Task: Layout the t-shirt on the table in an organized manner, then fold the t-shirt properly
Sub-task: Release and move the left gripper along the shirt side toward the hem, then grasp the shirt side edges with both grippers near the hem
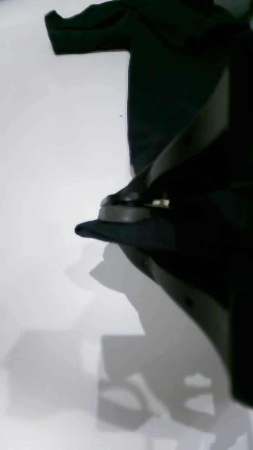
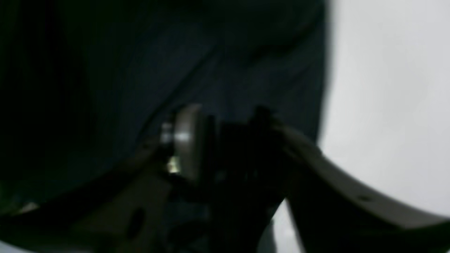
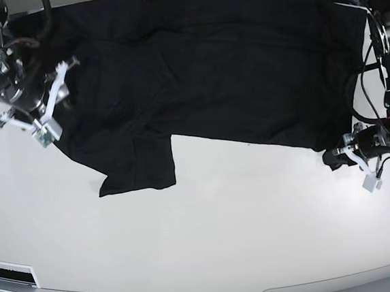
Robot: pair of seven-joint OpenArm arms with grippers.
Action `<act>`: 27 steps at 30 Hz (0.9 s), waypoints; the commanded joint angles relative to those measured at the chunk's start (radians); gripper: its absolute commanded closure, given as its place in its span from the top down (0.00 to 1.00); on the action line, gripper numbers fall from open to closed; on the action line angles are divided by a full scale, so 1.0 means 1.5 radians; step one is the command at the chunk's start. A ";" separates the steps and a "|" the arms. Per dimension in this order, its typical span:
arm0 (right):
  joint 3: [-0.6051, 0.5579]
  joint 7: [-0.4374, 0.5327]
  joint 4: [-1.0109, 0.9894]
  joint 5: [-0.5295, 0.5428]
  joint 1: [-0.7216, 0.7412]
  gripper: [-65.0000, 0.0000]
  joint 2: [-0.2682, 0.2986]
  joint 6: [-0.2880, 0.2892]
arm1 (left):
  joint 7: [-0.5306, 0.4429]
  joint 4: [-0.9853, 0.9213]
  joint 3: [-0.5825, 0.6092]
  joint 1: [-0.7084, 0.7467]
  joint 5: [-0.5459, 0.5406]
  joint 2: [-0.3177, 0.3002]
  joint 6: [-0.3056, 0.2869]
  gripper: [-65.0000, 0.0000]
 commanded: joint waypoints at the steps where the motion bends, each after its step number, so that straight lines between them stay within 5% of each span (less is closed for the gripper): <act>1: 0.005 0.021 0.009 -0.017 0.015 0.55 0.006 -0.023 | -0.006 0.009 -0.002 -0.011 -0.013 -0.016 -0.006 0.00; 4: 0.005 0.039 -0.027 -0.029 0.056 0.63 -0.001 -0.069 | -0.007 0.009 -0.002 0.002 -0.015 -0.024 -0.006 0.00; 12: 0.032 0.060 -0.299 -0.009 0.228 0.63 -0.056 -0.066 | -0.009 0.010 -0.002 0.028 -0.018 -0.028 -0.005 0.00; 21: 0.219 0.051 -0.600 0.131 0.370 0.63 -0.071 0.138 | -0.014 0.011 -0.002 0.046 -0.018 -0.029 -0.005 0.00; 27: 0.211 0.078 -0.720 0.168 0.385 0.63 -0.076 0.211 | -0.011 0.012 -0.002 0.048 -0.040 -0.028 -0.006 0.00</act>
